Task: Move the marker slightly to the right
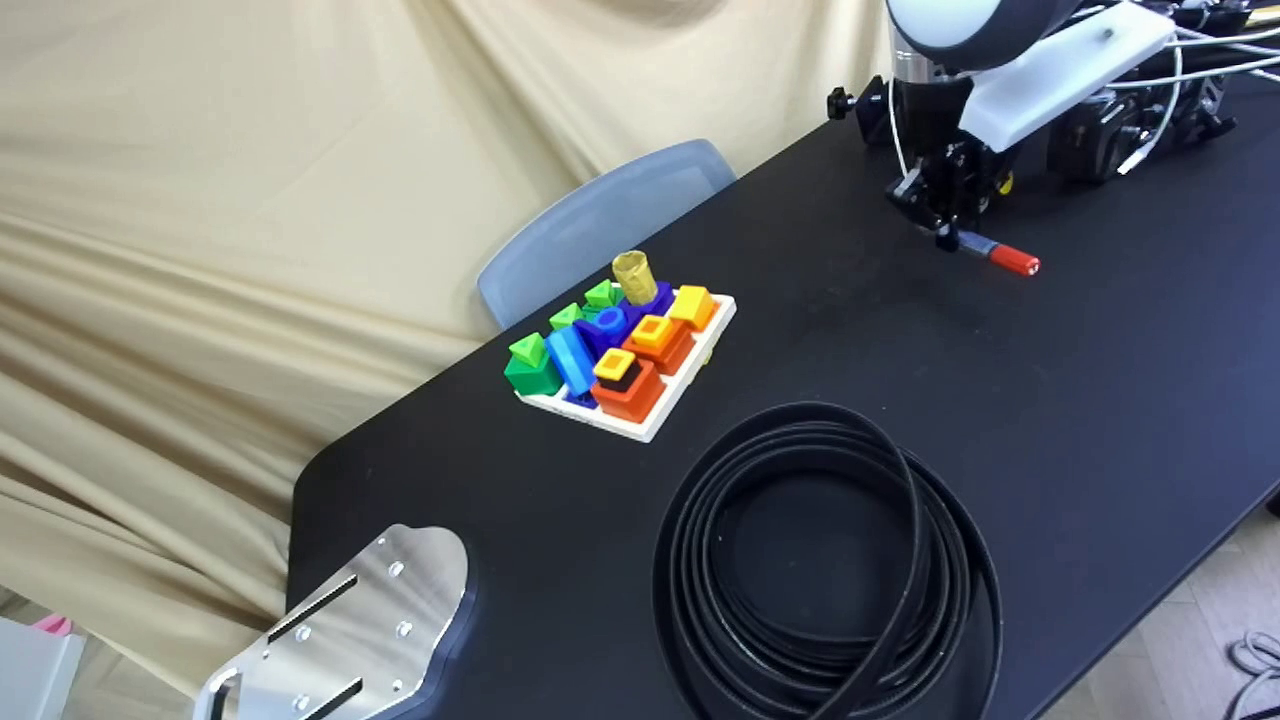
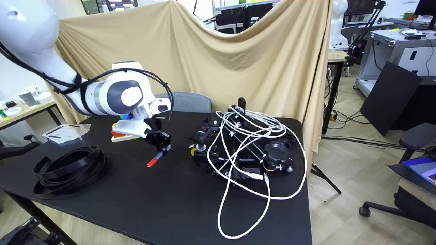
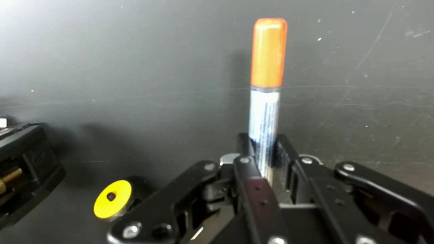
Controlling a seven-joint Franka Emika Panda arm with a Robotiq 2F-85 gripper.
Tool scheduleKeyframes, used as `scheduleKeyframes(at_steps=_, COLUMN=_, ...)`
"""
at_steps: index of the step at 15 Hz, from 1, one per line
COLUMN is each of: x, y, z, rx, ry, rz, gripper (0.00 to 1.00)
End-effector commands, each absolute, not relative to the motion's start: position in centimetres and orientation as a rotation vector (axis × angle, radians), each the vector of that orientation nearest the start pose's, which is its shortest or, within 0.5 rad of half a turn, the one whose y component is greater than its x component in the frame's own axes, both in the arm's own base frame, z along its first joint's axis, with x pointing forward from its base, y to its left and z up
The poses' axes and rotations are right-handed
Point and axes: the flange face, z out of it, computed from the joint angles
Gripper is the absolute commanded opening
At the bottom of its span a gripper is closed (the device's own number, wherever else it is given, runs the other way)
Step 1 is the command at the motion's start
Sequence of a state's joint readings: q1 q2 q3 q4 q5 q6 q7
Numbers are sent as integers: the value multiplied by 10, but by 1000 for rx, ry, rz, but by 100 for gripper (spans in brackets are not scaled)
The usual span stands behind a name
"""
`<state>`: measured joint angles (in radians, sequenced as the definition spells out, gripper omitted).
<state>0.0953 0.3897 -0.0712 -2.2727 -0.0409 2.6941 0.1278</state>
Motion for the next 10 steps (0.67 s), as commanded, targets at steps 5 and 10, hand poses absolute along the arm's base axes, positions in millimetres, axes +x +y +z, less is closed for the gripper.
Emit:
scheduleKeyframes(at_steps=5, x=524, y=4, z=170, rx=-3192, ry=134, rz=-81, gripper=5)
scheduleKeyframes(at_steps=10, x=524, y=5, z=159, rx=-3195, ry=126, rz=-60, gripper=5)
